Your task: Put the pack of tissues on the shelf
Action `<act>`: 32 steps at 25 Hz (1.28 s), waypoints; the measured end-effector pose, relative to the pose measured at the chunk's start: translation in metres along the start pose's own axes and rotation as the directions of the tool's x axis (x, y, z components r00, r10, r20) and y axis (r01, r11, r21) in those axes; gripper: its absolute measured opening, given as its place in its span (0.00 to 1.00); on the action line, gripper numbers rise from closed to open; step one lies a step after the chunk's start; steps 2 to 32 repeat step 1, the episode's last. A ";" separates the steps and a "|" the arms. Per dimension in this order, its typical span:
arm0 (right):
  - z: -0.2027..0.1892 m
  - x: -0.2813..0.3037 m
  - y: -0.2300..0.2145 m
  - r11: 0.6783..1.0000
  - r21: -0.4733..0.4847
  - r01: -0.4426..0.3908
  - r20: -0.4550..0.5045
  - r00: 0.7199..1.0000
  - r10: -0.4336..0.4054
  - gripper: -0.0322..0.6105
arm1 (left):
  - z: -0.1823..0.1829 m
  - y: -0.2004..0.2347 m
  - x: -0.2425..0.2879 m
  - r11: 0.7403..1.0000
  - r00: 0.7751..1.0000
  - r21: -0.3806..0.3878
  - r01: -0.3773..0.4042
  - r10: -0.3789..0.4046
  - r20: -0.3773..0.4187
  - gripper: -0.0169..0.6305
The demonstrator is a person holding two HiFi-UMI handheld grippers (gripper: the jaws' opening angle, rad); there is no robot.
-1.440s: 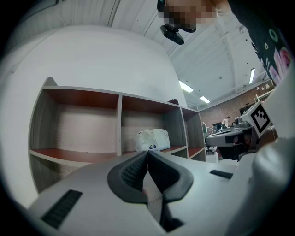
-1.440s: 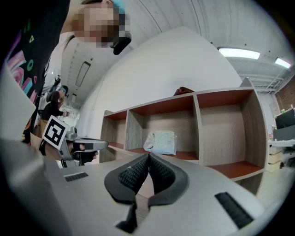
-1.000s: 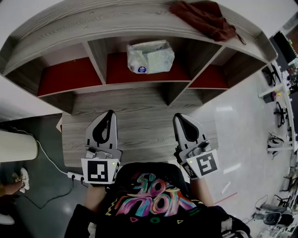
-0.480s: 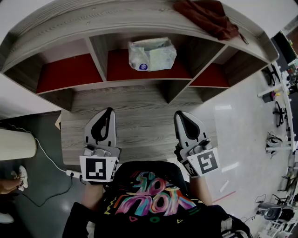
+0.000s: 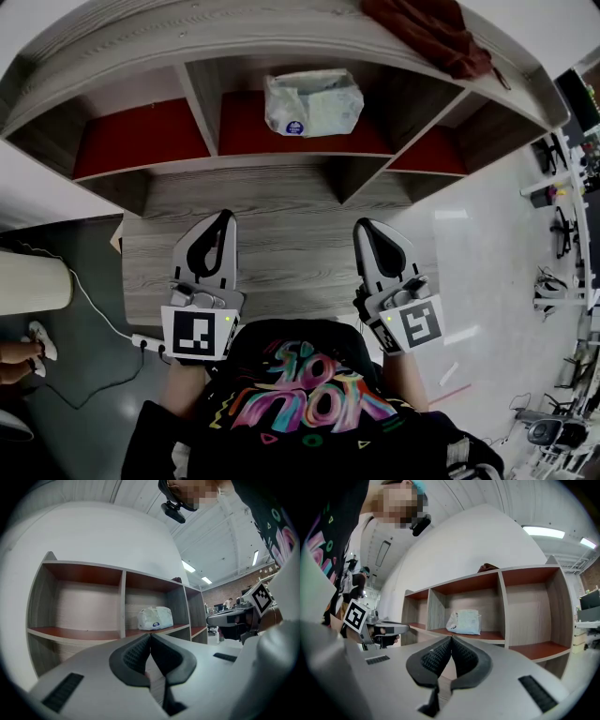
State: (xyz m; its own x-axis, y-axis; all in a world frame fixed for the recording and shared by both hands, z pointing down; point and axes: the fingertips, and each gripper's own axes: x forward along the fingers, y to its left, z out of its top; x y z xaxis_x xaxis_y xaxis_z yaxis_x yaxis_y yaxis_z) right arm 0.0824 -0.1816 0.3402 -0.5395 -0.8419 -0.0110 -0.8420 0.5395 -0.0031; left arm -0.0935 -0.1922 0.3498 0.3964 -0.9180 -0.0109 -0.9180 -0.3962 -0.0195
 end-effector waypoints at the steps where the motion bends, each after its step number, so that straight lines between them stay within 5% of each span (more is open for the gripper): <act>1: 0.002 0.002 0.000 1.000 0.002 0.002 0.008 1.000 -0.002 0.07 | 0.000 0.000 0.001 1.000 1.000 0.000 0.002 -0.002 0.002 0.06; 32: 0.002 0.002 0.000 1.000 0.002 0.002 0.008 1.000 -0.002 0.07 | 0.000 0.000 0.001 1.000 1.000 0.000 0.002 -0.002 0.002 0.06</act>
